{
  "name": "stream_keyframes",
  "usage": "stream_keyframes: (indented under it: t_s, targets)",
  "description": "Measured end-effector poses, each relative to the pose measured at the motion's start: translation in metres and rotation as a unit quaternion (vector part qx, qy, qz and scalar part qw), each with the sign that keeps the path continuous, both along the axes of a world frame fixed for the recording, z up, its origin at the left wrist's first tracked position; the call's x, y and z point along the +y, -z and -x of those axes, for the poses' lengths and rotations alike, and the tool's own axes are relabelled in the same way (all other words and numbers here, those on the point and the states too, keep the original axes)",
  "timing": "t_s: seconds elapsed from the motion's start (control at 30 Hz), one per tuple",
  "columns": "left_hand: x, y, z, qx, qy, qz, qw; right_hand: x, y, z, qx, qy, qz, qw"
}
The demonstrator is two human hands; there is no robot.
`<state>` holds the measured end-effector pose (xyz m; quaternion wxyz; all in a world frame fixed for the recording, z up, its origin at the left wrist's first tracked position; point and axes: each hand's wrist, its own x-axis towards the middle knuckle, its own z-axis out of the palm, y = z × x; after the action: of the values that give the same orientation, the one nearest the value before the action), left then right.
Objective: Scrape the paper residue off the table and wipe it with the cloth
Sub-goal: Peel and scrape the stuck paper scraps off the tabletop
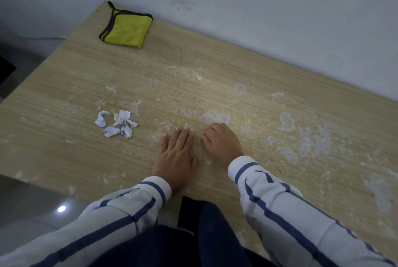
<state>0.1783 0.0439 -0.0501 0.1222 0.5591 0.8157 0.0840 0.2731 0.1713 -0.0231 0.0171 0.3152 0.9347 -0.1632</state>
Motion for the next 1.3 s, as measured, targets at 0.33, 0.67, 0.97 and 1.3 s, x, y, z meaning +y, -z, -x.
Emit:
stream_keyframes:
  t_s: [0.33, 0.67, 0.97, 1.3]
  targets:
    - [0.000, 0.000, 0.001, -0.014, -0.002, -0.012, 1.000, 0.000, 0.001, 0.004, -0.029, -0.044, -0.049, 0.997]
    - [0.001, 0.003, 0.001, 0.001, 0.002, -0.008, 1.000, 0.001, -0.002, -0.002, -0.037, -0.055, -0.024, 0.998]
    - [0.000, 0.003, 0.000, 0.005, -0.001, -0.005, 1.000, -0.002, -0.003, 0.007, 0.002, 0.038, 0.001, 0.999]
    - [0.001, 0.000, 0.001, -0.007, 0.004, 0.000, 1.000, 0.000, 0.003, 0.015, 0.012, 0.098, 0.019, 0.995]
